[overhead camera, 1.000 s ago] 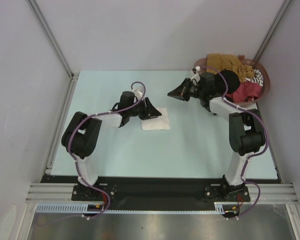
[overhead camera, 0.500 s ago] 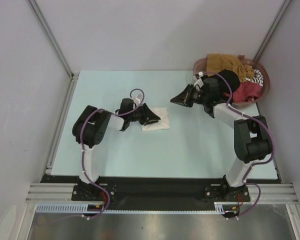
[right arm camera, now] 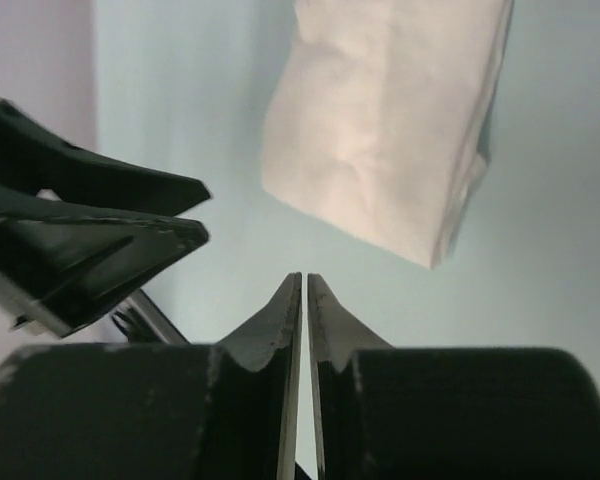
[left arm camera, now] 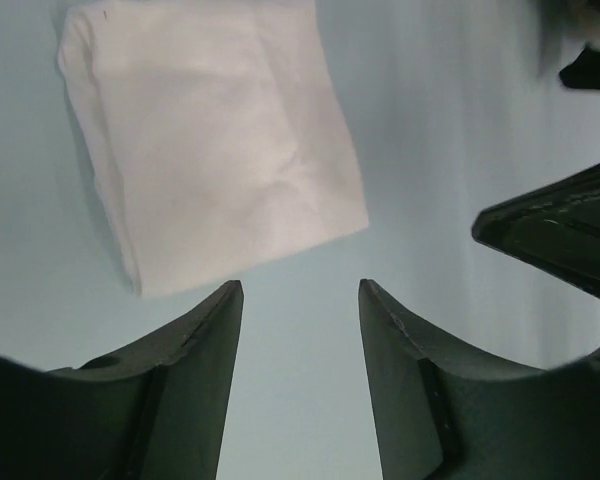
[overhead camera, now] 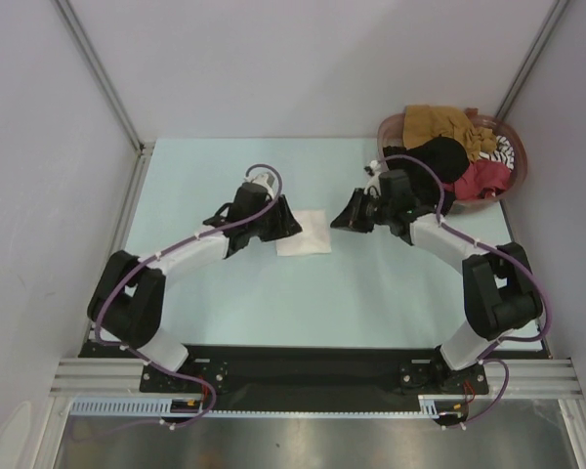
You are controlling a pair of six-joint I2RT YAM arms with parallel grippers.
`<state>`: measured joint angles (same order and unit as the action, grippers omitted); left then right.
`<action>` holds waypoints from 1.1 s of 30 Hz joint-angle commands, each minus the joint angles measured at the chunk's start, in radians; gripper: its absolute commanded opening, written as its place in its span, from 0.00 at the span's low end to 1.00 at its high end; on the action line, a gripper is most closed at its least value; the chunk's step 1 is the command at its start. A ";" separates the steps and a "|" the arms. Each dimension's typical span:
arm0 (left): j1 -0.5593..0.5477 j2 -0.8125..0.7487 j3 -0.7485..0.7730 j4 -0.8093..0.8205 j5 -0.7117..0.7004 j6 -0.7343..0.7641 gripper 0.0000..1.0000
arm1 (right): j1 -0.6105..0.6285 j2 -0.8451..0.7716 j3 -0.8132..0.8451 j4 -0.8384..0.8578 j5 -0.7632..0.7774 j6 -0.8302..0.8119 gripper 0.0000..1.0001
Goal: Fold and stack the tank tops
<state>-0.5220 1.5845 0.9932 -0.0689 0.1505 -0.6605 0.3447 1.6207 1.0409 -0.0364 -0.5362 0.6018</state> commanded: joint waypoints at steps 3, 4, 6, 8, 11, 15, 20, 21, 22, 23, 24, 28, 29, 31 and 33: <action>-0.131 -0.061 -0.062 -0.224 -0.259 0.055 0.55 | 0.132 -0.042 -0.070 -0.141 0.266 -0.117 0.14; -0.141 -0.067 -0.079 -0.221 -0.262 0.049 0.55 | 0.148 -0.038 -0.080 -0.145 0.290 -0.119 0.14; -0.154 -0.080 -0.137 -0.191 -0.253 0.026 0.54 | 0.184 -0.021 -0.108 -0.135 0.337 -0.111 0.14; -0.158 -0.077 -0.175 -0.164 -0.253 0.016 0.53 | 0.227 0.001 -0.117 -0.125 0.373 -0.102 0.14; -0.159 -0.061 -0.198 -0.154 -0.269 0.006 0.52 | 0.289 0.048 -0.088 -0.132 0.441 -0.096 0.14; -0.159 -0.023 -0.180 -0.147 -0.293 0.009 0.51 | 0.329 0.112 -0.035 -0.154 0.510 -0.089 0.13; -0.158 0.071 -0.105 -0.147 -0.339 0.033 0.49 | 0.352 0.200 0.036 -0.183 0.591 -0.086 0.13; -0.154 0.086 -0.090 -0.154 -0.356 0.036 0.49 | 0.352 0.231 0.063 -0.186 0.594 -0.085 0.13; -0.153 0.122 -0.052 -0.166 -0.377 0.041 0.49 | 0.352 0.243 0.076 -0.194 0.597 -0.085 0.12; -0.141 0.143 -0.032 -0.169 -0.374 0.053 0.48 | 0.352 0.258 0.094 -0.197 0.602 -0.085 0.13; -0.132 0.181 -0.009 -0.178 -0.370 0.059 0.47 | 0.350 0.269 0.129 -0.206 0.616 -0.085 0.13; -0.078 0.268 0.123 -0.203 -0.368 0.076 0.45 | 0.324 0.359 0.249 -0.236 0.634 -0.085 0.12; -0.060 0.282 0.145 -0.209 -0.384 0.078 0.45 | 0.315 0.376 0.272 -0.240 0.630 -0.082 0.12; -0.036 0.330 0.214 -0.216 -0.391 0.085 0.45 | 0.278 0.438 0.353 -0.238 0.607 -0.076 0.12; 0.000 0.368 0.267 -0.229 -0.373 0.088 0.44 | 0.252 0.484 0.418 -0.243 0.588 -0.073 0.12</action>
<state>-0.5728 1.8977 1.1797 -0.2668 -0.1951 -0.6018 0.6472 2.0384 1.3678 -0.2562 0.0418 0.5240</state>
